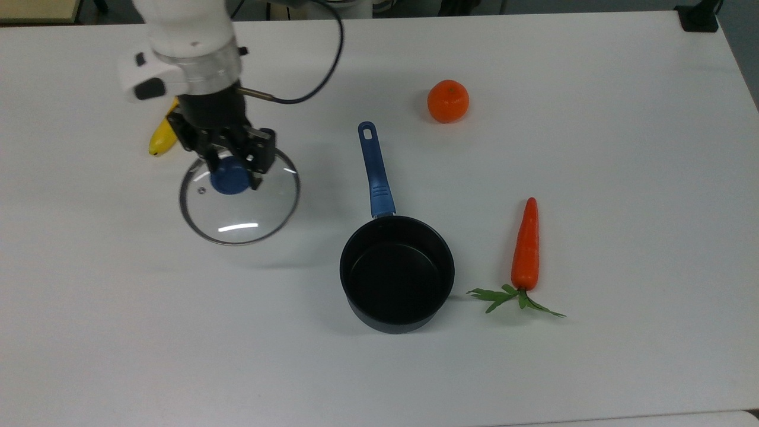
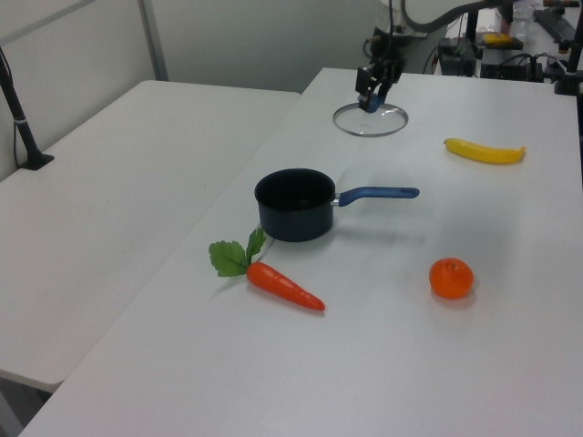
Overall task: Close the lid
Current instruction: 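Lift the lid by its knob and carry it over the black saucepan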
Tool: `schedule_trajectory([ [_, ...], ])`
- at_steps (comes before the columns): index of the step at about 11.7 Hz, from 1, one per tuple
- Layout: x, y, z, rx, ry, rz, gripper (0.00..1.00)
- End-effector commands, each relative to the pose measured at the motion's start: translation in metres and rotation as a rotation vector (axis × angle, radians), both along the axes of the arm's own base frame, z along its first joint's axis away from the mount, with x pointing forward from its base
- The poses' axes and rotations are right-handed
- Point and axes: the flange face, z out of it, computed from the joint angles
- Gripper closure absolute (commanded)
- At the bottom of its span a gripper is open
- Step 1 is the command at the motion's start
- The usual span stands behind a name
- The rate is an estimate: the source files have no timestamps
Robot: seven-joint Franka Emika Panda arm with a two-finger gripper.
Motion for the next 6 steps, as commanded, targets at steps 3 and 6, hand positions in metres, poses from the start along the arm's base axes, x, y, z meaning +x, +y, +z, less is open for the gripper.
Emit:
schedule_trajectory([
  [3, 0.021, 0.108, 0.004, -0.041, -0.031, 0.128, 0.69],
  [6, 0.026, 0.149, -0.012, -0.047, -0.06, 0.164, 0.68],
])
